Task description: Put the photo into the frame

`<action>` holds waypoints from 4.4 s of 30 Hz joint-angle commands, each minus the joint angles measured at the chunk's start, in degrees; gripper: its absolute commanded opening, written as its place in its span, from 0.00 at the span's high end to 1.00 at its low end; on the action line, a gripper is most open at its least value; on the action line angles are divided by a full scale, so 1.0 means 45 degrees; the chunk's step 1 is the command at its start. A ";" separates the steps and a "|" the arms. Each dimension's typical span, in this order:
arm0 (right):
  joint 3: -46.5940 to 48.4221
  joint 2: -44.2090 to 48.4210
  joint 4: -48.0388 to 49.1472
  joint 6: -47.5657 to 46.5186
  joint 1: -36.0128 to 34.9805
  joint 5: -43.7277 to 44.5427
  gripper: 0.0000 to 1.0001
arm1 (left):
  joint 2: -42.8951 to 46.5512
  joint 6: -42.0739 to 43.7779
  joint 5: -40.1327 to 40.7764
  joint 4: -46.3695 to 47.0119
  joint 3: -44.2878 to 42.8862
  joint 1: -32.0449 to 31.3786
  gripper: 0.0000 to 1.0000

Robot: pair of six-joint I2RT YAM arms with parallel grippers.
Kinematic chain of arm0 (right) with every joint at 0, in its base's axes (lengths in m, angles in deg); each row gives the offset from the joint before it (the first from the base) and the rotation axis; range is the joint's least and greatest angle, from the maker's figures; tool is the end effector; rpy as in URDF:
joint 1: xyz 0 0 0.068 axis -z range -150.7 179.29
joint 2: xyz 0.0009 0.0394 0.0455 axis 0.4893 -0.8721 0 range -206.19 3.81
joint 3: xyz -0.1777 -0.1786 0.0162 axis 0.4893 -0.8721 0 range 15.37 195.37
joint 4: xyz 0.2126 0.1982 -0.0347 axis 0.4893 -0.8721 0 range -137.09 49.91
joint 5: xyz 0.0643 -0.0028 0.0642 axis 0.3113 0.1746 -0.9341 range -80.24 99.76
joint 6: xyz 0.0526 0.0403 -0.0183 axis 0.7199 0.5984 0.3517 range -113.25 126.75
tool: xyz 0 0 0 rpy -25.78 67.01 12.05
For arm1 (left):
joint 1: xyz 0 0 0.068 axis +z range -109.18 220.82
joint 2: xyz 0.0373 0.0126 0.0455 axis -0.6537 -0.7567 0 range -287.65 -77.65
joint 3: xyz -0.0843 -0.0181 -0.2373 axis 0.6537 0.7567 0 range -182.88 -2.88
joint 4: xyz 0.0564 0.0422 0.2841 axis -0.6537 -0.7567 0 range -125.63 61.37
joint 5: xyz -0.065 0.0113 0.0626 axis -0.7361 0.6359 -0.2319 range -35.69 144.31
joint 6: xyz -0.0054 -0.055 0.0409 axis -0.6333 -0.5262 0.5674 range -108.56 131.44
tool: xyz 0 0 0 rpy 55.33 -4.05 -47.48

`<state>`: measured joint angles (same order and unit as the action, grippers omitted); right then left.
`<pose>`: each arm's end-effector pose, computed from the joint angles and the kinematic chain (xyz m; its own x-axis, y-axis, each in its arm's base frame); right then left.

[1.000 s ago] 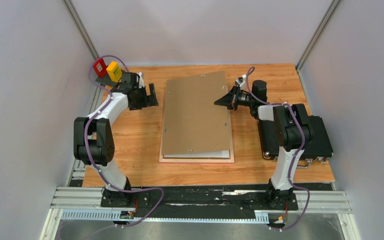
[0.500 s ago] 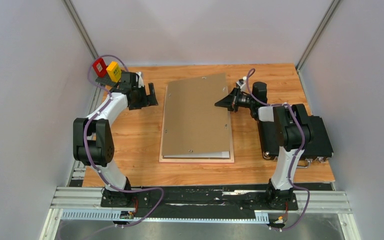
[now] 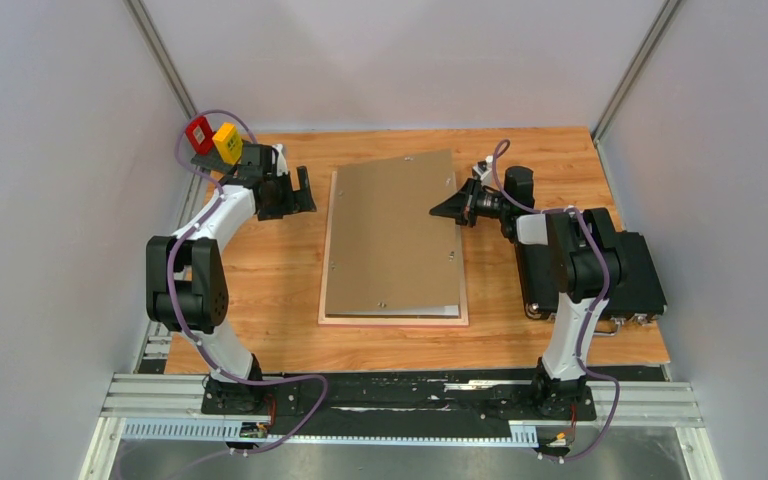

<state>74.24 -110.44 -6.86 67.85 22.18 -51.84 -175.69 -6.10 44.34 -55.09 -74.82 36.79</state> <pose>0.4110 0.1006 0.1022 -0.9402 0.3022 -0.1572 -0.0916 0.2202 0.9711 0.4067 -0.0384 0.1835 -0.8077 -0.2405 -0.5383 -0.0724 0.9465 -0.3143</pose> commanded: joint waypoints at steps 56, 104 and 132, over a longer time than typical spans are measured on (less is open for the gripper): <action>0.0081 0.0384 0.0466 -0.0081 0.0222 -0.0549 1.00 | 0.0562 0.0167 -0.0282 -0.0068 -0.0063 0.0117 0.00; 0.0765 -0.0703 0.0194 -0.0146 -0.0177 -0.0705 1.00 | 0.0382 0.0226 -0.0351 -0.0135 -0.0085 0.0130 0.01; 0.1343 -0.1073 -0.1610 -0.1462 -0.0187 -0.0281 0.91 | 0.0224 0.0231 -0.0418 -0.0116 -0.0066 0.0134 0.01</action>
<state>77.61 -115.06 -13.35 63.59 21.81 -52.34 -175.69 -6.02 42.81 -56.27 -74.82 36.90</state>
